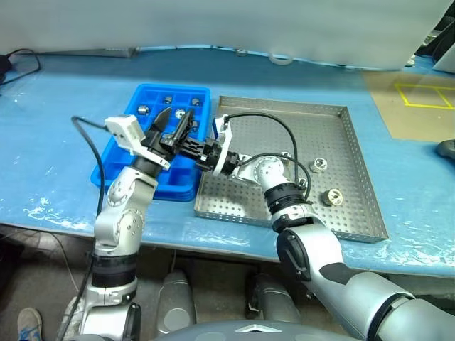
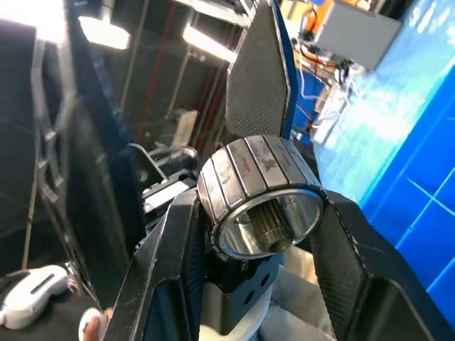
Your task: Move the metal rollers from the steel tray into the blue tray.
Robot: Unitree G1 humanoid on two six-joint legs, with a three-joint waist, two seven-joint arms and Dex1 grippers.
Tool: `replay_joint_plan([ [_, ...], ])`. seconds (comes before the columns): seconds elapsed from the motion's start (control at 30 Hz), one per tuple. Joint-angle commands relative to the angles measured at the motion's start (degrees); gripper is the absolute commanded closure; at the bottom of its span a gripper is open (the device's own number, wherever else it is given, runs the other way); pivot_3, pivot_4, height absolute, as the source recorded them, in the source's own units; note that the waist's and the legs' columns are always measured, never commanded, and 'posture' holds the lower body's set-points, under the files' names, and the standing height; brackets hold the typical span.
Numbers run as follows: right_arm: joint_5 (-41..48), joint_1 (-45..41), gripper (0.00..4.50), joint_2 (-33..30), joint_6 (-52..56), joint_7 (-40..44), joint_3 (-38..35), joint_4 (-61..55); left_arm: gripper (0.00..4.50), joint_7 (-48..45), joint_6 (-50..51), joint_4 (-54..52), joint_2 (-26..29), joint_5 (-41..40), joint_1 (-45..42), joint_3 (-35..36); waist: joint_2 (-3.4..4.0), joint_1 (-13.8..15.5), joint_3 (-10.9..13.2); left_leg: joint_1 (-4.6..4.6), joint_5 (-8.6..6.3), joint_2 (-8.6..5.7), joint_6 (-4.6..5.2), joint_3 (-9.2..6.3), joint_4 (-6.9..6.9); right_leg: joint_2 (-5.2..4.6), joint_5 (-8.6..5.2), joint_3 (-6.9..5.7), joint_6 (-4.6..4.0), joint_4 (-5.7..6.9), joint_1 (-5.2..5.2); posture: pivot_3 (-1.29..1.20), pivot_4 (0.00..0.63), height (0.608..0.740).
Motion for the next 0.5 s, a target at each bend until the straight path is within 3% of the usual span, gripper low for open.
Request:
replay_joint_plan([
  [0.03,1.0,-5.9,2.77,9.8,-9.4,1.6,-3.1,1.8,0.95,16.3,-5.3,-0.7,4.3,4.0,7.9,26.2,-0.01,-1.5,0.0,0.06,0.02,0.08,-0.06,-0.02,-0.02,0.18,0.0,0.06,-0.01,0.03,-0.01,0.37,0.15,0.74],
  [0.1,0.4,-7.7,2.77,11.1,-11.6,1.4,-3.6,4.5,0.95,19.5,-6.0,-3.3,4.1,4.0,11.1,31.0,-0.05,-0.8,0.0,0.0,-0.06,0.24,-0.19,-0.24,-0.03,0.44,-0.06,0.02,-0.08,-0.12,-0.01,0.42,0.15,0.74],
  [0.2,-2.0,-9.7,2.77,12.6,-15.0,1.8,-3.1,7.8,0.95,22.1,-6.9,-6.6,3.3,3.0,15.9,36.2,-0.15,3.2,-0.1,-0.42,-0.14,0.23,-0.1,-0.61,-0.04,0.43,-0.1,-0.32,-0.11,-0.28,0.01,0.45,0.15,0.74],
  [0.37,-9.4,-9.8,2.77,13.8,-20.8,4.6,4.8,9.2,0.95,20.4,-6.6,-11.1,3.0,1.8,20.5,35.2,-0.15,7.5,-0.1,-0.87,-0.29,0.19,0.12,-1.14,0.29,0.32,-0.1,-0.75,-0.1,-0.51,0.19,0.49,0.15,0.74],
  [0.5,-16.9,-8.9,2.77,15.0,-30.5,2.1,10.8,10.4,0.95,19.6,-6.3,-12.7,2.4,2.6,22.6,33.1,-0.14,9.2,-0.1,-0.68,-0.23,0.18,0.02,-1.29,0.29,0.29,-0.12,-0.75,-0.03,-0.2,0.22,0.5,0.15,0.74],
])
